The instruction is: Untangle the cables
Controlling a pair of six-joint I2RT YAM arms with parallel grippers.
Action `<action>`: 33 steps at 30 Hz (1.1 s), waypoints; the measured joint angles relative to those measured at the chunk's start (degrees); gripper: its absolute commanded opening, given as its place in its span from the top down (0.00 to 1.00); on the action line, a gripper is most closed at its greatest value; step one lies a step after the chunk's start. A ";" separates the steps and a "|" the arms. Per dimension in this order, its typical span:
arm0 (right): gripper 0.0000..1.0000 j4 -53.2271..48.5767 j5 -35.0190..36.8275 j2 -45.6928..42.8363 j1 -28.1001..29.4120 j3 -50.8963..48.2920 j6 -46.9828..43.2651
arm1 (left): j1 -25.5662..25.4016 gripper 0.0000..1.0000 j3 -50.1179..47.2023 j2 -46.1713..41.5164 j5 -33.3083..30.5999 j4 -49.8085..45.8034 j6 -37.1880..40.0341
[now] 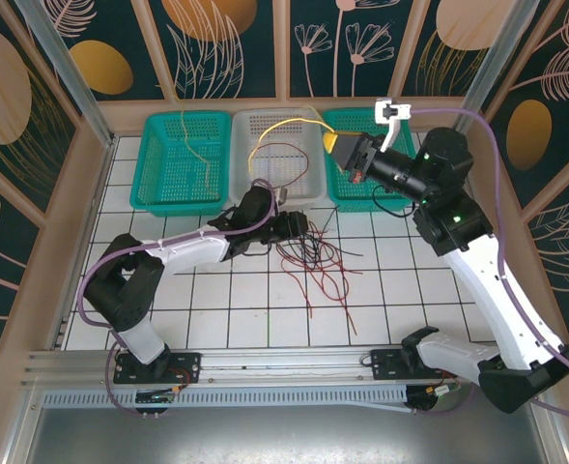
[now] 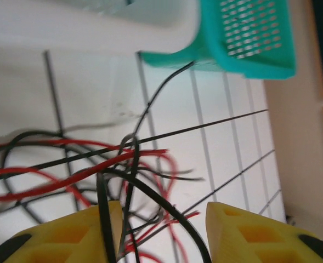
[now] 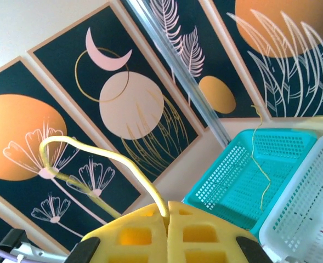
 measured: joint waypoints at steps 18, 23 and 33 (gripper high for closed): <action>1.00 3.23 0.90 -1.73 -4.63 -1.75 5.90 | 0.00 0.31 -6.97 -23.39 -13.99 1.99 13.92; 1.00 9.53 -0.90 -1.31 -5.29 -6.64 12.96 | -0.04 0.23 -10.56 -30.64 -16.52 8.46 22.08; 1.00 25.92 -4.57 0.87 -5.31 -14.75 27.41 | -7.89 0.13 -6.73 -25.35 -11.41 21.16 36.50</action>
